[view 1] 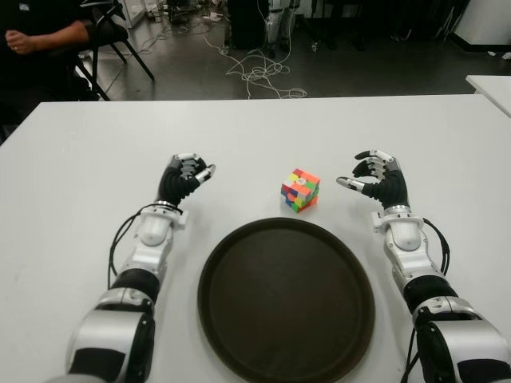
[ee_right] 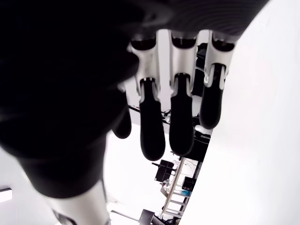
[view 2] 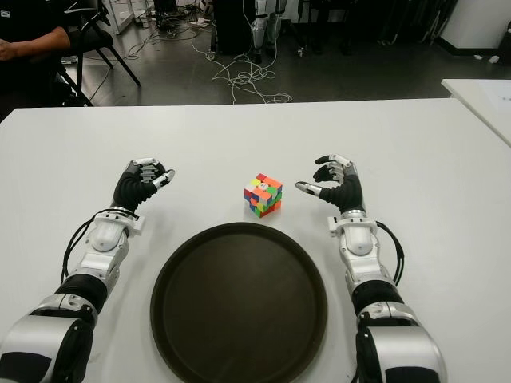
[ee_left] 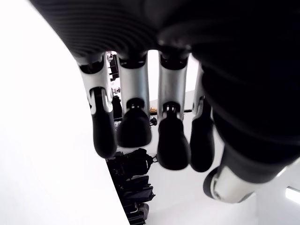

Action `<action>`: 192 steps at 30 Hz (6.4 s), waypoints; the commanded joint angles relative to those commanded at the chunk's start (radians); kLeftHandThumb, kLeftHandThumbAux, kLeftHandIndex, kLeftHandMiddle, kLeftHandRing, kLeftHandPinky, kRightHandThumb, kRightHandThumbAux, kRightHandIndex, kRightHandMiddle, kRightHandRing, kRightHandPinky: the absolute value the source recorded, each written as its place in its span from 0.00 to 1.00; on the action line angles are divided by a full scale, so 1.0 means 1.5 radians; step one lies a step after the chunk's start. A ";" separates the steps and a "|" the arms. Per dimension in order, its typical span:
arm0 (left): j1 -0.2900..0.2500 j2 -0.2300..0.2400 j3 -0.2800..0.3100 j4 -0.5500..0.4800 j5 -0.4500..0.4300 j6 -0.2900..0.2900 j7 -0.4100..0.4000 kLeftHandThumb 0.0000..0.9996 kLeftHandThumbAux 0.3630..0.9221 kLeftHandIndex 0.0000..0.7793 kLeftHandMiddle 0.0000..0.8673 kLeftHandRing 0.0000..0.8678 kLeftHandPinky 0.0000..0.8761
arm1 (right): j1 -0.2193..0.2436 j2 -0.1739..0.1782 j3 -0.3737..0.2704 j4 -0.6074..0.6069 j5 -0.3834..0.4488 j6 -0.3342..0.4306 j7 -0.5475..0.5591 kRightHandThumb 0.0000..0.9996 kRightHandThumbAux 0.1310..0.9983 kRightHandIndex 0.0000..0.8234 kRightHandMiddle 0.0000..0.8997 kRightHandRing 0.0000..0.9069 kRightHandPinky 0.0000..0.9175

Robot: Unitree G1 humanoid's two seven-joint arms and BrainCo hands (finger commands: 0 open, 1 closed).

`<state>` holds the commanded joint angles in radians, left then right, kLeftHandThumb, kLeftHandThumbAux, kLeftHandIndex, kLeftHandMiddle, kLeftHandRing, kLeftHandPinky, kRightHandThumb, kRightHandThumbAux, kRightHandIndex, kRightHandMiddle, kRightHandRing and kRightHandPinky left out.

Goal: Pick up the Rubik's Cube and put it in the plate

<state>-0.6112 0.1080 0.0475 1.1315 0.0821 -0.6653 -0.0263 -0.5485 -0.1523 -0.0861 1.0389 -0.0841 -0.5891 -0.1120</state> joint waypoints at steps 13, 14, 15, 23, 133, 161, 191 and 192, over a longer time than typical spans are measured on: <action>-0.002 0.001 0.000 0.001 -0.001 0.010 -0.003 0.68 0.63 0.56 0.83 0.86 0.88 | -0.002 0.000 0.000 0.009 0.001 -0.005 0.002 0.00 0.89 0.78 0.87 0.86 0.83; -0.002 0.000 0.000 0.001 -0.003 0.011 -0.004 0.68 0.63 0.55 0.82 0.86 0.88 | -0.002 0.000 0.000 0.009 0.001 -0.006 0.001 0.00 0.89 0.77 0.86 0.86 0.83; -0.002 -0.001 0.002 -0.001 -0.005 0.014 -0.005 0.68 0.63 0.55 0.81 0.85 0.88 | -0.003 0.000 0.000 0.010 0.000 -0.008 0.001 0.00 0.88 0.77 0.86 0.86 0.83; -0.002 -0.003 0.006 -0.012 -0.010 0.037 -0.011 0.68 0.63 0.55 0.69 0.75 0.80 | -0.005 -0.001 0.004 0.017 -0.008 -0.010 -0.011 0.00 0.88 0.73 0.84 0.84 0.82; 0.018 -0.003 0.009 -0.064 -0.037 0.041 -0.065 0.06 0.65 0.29 0.33 0.33 0.34 | -0.060 -0.202 0.273 -0.448 -0.382 0.162 0.146 0.00 0.59 0.00 0.02 0.06 0.14; 0.017 -0.005 0.006 -0.059 -0.039 0.037 -0.059 0.07 0.64 0.30 0.34 0.34 0.35 | -0.098 -0.188 0.304 -0.330 -0.412 0.144 0.085 0.00 0.64 0.00 0.00 0.02 0.08; 0.016 -0.002 -0.002 -0.055 -0.023 0.036 -0.041 0.04 0.67 0.28 0.32 0.32 0.33 | -0.096 -0.160 0.350 -0.278 -0.406 0.141 0.151 0.00 0.70 0.00 0.00 0.00 0.00; 0.016 -0.002 -0.001 -0.055 -0.023 0.036 -0.041 0.04 0.67 0.28 0.31 0.32 0.33 | -0.097 -0.160 0.352 -0.274 -0.406 0.139 0.152 0.00 0.70 0.00 0.00 0.00 0.00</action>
<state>-0.5873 0.1046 0.0454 1.0487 0.0472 -0.6119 -0.0882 -0.6938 -0.3923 0.4412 0.6277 -0.6924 -0.3812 0.1163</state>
